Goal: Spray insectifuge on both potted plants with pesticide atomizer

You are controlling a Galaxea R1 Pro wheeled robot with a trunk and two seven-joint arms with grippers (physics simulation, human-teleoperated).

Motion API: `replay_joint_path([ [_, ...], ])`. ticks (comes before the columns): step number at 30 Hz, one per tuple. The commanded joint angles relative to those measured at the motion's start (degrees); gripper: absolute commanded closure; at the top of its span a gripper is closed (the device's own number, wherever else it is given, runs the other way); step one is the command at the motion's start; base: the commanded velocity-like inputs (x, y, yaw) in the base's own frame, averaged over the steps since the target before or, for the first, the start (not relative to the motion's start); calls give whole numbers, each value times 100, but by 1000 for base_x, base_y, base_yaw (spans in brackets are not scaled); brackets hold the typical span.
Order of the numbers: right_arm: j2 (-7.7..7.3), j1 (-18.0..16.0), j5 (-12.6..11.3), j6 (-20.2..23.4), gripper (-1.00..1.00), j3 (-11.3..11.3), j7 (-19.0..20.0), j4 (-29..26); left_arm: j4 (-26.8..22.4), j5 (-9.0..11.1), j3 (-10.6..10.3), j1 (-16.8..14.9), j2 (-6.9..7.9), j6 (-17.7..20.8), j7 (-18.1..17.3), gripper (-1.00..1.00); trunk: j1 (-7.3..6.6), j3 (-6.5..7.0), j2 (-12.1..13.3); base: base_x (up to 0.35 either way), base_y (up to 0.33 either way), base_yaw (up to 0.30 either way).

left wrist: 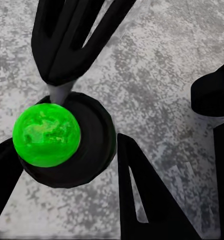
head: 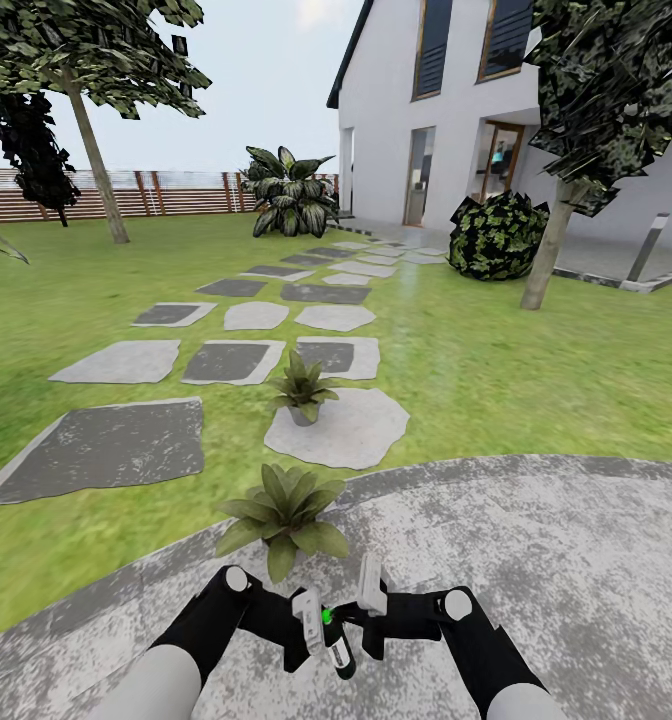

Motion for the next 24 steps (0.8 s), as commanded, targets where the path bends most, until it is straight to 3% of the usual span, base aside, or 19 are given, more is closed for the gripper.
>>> replay_joint_path([
  [1,10,-4,40,-22,100,-39,30,-6,-4,-70,46,6,26,-58,-20,100,-1,-5,-2,0,0,0],
  [4,10,-4,48,-22,100,-38,30,-6,-3,-87,36,22,313,-57,-19,100,-1,-5,-2,0,0,0],
  [8,9,-4,61,-22,100,-38,26,0,-5,-91,34,53,851,-57,-19,100,-1,-5,-2,0,0,0],
  [15,-2,-4,85,-22,100,-41,2,3,-19,-92,34,85,1539,-65,-19,100,-1,-5,-2,0,0,0],
  [16,-8,-4,89,-22,-100,-44,-6,3,-40,-96,37,88,1684,-64,-19,100,-1,-5,-2,0,0,0],
  [19,-32,-4,92,-20,-100,-57,-18,11,-22,-46,101,90,1992,-51,26,100,-1,-5,-2,0,0,0],
  [23,-81,1,99,-26,-100,-69,-211,181,-14,-4,361,89,2067,-12,482,100,-1,-5,-2,0,0,0],
  [24,-159,4,100,-33,-100,-72,-461,320,-11,9,521,89,2068,0,758,100,-1,-5,-2,0,0,0],
])
